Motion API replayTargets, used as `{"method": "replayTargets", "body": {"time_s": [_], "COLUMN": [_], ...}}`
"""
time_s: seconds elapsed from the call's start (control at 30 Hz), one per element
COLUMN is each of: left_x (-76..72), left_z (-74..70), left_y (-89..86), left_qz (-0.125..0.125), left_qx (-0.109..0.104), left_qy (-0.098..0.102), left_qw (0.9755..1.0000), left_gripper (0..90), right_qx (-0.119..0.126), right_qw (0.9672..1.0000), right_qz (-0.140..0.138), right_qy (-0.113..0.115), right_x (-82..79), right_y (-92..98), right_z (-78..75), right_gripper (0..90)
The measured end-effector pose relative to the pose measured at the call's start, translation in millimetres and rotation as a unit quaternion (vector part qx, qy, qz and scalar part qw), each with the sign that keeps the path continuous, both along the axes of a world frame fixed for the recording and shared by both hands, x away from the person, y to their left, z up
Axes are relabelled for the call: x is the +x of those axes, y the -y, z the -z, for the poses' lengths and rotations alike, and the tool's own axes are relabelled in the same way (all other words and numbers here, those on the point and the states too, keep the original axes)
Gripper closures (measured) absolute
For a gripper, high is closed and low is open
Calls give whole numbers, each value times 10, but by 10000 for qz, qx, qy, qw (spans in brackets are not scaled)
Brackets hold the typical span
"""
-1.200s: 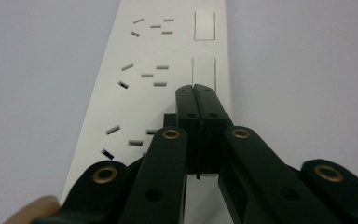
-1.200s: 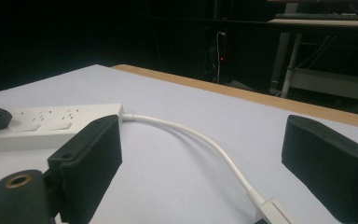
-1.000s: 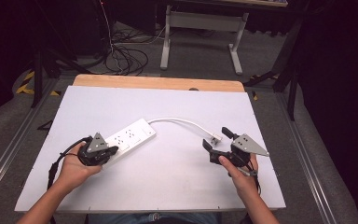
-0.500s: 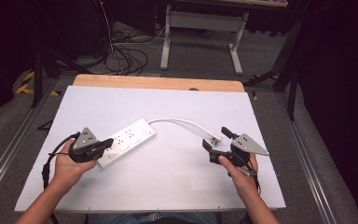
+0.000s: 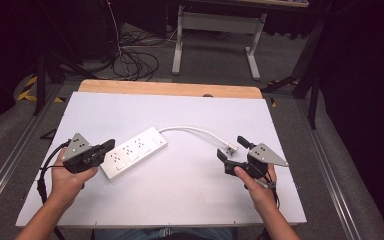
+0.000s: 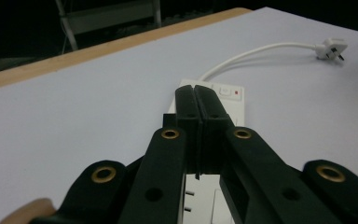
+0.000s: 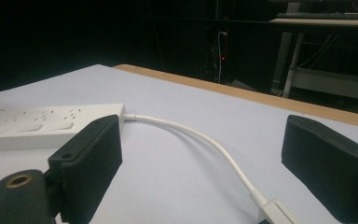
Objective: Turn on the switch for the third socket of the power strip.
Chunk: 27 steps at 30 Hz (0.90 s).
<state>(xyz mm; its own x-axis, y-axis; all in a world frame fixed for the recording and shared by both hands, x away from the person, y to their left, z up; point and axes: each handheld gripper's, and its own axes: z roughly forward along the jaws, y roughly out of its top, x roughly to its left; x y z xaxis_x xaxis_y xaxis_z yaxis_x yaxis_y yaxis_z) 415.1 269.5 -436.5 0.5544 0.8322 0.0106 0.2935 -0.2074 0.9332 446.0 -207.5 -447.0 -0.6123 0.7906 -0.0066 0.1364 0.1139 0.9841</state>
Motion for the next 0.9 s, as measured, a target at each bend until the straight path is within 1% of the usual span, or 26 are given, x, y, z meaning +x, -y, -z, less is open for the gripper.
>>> {"method": "replayTargets", "body": {"time_s": [0.1, 0.13, 0.23, 0.33, 0.5, 0.53, 0.67, 0.77, 0.83, 0.9], "left_x": [-24, -33, -59, -75, -93, -95, -103, -114, -120, -127], "left_z": [-29, -39, -70, -89, -104, -108, -117, -130, -136, -144], "left_y": [-15, -18, -34, -47, -57, -62, -73, -85, -95, -108], "left_qz": [-142, -189, -347, -424, -626, -658, -848, -991, -1072, -1168], "left_qx": [-84, -155, -289, -371, -386, -356, -364, -341, -392, -382], "left_qy": [178, 229, 429, 530, 657, 693, 825, 888, 914, 969], "left_qw": [9997, 9994, 9981, 9970, 9951, 9948, 9923, 9905, 9892, 9877], "left_gripper": [879, 874, 866, 851, 834, 830, 794, 756, 739, 727], "right_qx": [-14, -3, -2, -4, -7, -7, -6, -10, -10, -7], "right_qw": [10000, 10000, 10000, 10000, 10000, 10000, 10000, 10000, 10000, 10000], "right_qz": [-2, -10, -8, -6, -11, -12, -11, -14, -13, -13], "right_qy": [7, 0, -13, 3, -11, -13, -11, -13, -13, -16], "right_x": [2, 1, 1, 3, 1, 1, 1, 2, 2, 2], "right_y": [-3, -4, -5, -2, -6, -6, -6, -7, -6, -5], "right_z": [0, 1, 2, 2, 0, 0, 0, 0, 0, 0], "right_gripper": [124, 124, 124, 124, 124, 124, 124, 124, 124, 124]}}
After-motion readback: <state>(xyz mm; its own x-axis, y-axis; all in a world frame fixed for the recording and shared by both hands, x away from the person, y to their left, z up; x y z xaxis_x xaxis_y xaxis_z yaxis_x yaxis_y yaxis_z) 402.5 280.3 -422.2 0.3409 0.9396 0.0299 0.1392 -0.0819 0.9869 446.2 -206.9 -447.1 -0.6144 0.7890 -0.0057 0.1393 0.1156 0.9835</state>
